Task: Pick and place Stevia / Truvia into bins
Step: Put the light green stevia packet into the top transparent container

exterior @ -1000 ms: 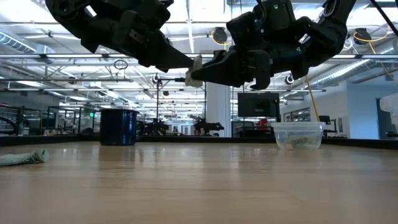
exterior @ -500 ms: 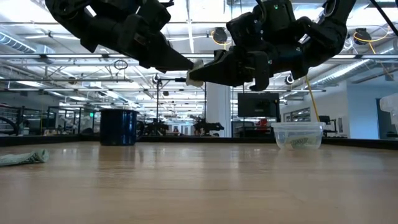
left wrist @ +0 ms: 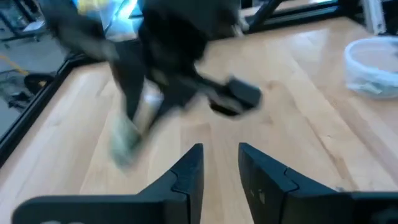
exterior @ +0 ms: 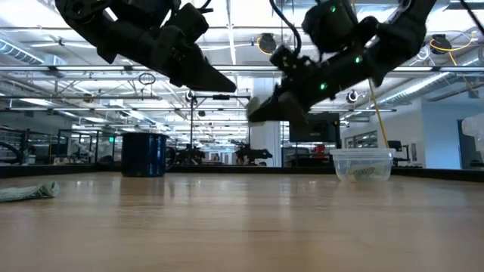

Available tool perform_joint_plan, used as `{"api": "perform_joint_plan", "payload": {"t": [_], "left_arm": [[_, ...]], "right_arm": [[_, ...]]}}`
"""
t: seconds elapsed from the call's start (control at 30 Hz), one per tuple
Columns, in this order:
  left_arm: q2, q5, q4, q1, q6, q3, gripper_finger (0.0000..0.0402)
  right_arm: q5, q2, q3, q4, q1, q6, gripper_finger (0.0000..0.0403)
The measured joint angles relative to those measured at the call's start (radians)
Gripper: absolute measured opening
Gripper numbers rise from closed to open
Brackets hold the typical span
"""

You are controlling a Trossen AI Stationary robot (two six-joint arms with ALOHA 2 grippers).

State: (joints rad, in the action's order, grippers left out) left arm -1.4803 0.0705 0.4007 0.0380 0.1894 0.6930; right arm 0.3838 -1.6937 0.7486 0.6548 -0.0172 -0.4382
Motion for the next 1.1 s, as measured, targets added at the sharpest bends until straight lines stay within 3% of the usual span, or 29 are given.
{"api": "perform_joint_plan", "payload": {"t": [0.13, 0.2, 0.3, 0.5, 0.6, 0.8, 1.1], "left_arm": [[0.0, -0.07, -0.05, 0.0, -0.047, 0.0, 0.0112], [0.0, -0.1, -0.083, 0.0, -0.073, 0.0, 0.0113], [0.0, -0.116, -0.126, 0.0, -0.081, 0.0, 0.0113], [0.0, -0.123, -0.141, 0.0, -0.106, 0.0, 0.0113], [0.0, -0.123, -0.141, 0.0, -0.113, 0.0, 0.0113], [0.0, -0.114, -0.146, -0.001, -0.117, 0.0, 0.0113], [0.0, -0.078, -0.15, -0.009, -0.172, 0.0, 0.0113]], "right_arm": [[0.304, 0.139, 0.0, -0.254, 0.04, 0.047, 0.0001], [0.386, 0.219, 0.0, -0.456, 0.067, 0.139, 0.0001], [0.386, 0.338, 0.0, -0.739, 0.097, 0.372, 0.0001], [0.229, 0.477, 0.0, -1.193, 0.103, 0.817, 0.0001], [0.16, 0.491, -0.027, -1.216, 0.102, 0.848, 0.0001], [0.084, 0.49, -0.138, -1.082, 0.089, 0.786, 0.0005], [0.044, 0.49, -0.177, -1.01, 0.039, 0.763, 0.0039]]}}
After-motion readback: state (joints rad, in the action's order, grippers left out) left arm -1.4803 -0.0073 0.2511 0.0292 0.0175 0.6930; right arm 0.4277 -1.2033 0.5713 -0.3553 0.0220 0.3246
